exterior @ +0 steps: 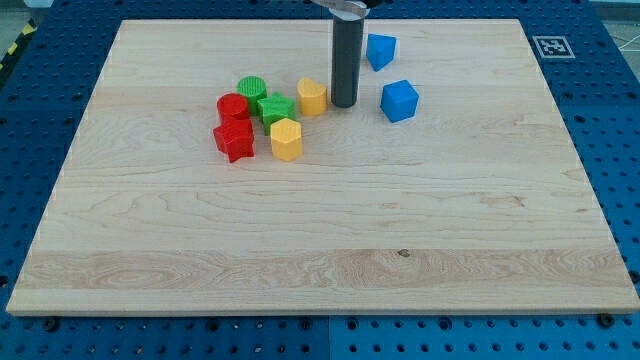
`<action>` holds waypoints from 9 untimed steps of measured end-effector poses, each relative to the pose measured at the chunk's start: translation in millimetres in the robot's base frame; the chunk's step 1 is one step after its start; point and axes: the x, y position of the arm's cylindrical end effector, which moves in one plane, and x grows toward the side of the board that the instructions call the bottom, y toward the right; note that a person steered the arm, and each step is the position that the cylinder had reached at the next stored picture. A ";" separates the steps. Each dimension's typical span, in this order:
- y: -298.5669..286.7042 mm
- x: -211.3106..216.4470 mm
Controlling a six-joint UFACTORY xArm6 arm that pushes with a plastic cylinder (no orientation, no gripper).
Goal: Slide the blue cube slightly down
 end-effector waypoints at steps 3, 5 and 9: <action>-29.2 -0.1; 16.9 -38.0; 59.4 4.1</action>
